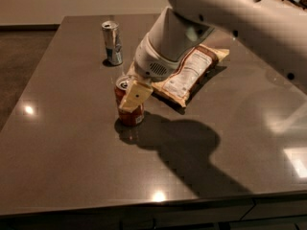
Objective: Move coke can near brown chip bag
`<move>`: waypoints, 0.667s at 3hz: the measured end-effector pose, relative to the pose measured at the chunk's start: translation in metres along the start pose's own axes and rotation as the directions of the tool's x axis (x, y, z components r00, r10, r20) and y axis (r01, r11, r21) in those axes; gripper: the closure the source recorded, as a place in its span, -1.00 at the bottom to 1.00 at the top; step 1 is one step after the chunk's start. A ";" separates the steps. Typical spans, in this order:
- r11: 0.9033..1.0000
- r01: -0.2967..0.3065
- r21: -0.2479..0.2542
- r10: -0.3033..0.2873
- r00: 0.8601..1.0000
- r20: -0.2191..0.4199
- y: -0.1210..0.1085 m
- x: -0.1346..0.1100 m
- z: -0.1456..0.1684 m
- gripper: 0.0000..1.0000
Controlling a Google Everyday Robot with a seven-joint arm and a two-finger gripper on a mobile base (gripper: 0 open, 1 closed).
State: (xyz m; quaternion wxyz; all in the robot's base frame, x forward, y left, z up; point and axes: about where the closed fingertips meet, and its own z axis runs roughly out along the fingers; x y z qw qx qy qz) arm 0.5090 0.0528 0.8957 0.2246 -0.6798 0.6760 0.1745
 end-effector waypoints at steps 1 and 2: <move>1.000 0.000 0.000 0.000 1.000 0.000 0.000 -0.002 -0.002 1.00; 0.994 -0.096 0.047 0.094 0.995 0.040 -0.025 0.029 -0.023 1.00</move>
Offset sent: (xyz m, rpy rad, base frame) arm 0.0667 -0.1030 0.0113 0.1201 0.0240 -0.2786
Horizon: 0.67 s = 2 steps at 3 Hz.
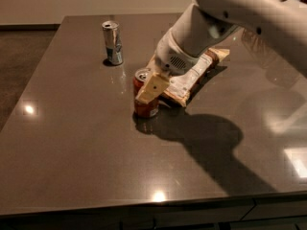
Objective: Move coke can near brown chip bag
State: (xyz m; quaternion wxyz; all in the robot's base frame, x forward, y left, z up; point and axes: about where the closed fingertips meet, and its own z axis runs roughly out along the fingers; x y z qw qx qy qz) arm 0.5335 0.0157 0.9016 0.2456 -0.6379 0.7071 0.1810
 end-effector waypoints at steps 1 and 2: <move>0.996 -0.078 0.037 0.076 0.996 0.048 -0.025 0.020 -0.021 1.00; 0.993 -0.102 0.066 0.097 0.993 0.065 -0.035 0.028 -0.033 1.00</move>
Offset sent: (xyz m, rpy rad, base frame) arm 0.0402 -0.0687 0.0219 0.0874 -0.0290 -0.1704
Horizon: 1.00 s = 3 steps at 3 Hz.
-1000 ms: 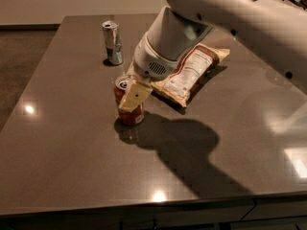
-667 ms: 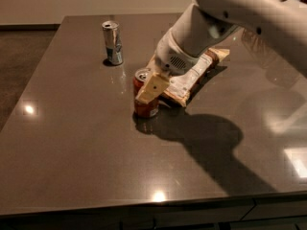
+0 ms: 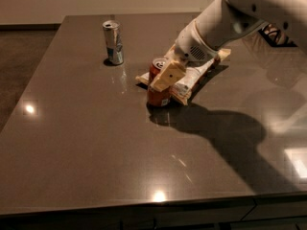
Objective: Move coke can near brown chip bag
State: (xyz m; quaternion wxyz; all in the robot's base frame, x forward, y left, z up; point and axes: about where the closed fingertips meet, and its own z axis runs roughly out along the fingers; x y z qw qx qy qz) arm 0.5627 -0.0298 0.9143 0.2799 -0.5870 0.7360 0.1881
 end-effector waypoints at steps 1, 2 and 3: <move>0.999 0.035 0.025 -0.034 0.999 -0.020 0.002 -0.003 -0.004 0.63; 0.996 0.086 0.023 -0.085 0.995 -0.046 0.011 -0.007 0.002 0.01; 0.995 0.103 -0.002 -0.103 0.993 -0.049 0.018 -0.009 0.010 -0.45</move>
Offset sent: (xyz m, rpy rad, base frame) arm -0.0132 0.0133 0.0018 -0.0929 -0.0828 0.0710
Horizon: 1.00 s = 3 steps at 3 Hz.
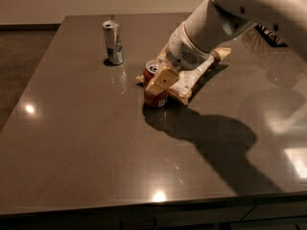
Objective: Move coke can near brown chip bag
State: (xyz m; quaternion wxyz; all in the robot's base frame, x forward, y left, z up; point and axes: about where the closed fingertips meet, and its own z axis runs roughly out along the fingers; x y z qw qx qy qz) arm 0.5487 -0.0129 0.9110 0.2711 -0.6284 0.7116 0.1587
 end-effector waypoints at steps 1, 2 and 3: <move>1.000 0.006 -0.027 -0.006 1.000 0.006 0.006 0.000 0.008 -0.91; 1.000 0.007 -0.027 -0.007 1.000 0.006 0.006 -0.001 0.008 -1.00; 1.000 0.007 -0.027 -0.007 1.000 0.006 0.006 -0.001 0.008 -1.00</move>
Offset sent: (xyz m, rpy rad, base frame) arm -0.0036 0.0051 -0.0061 0.0058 0.0155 0.0187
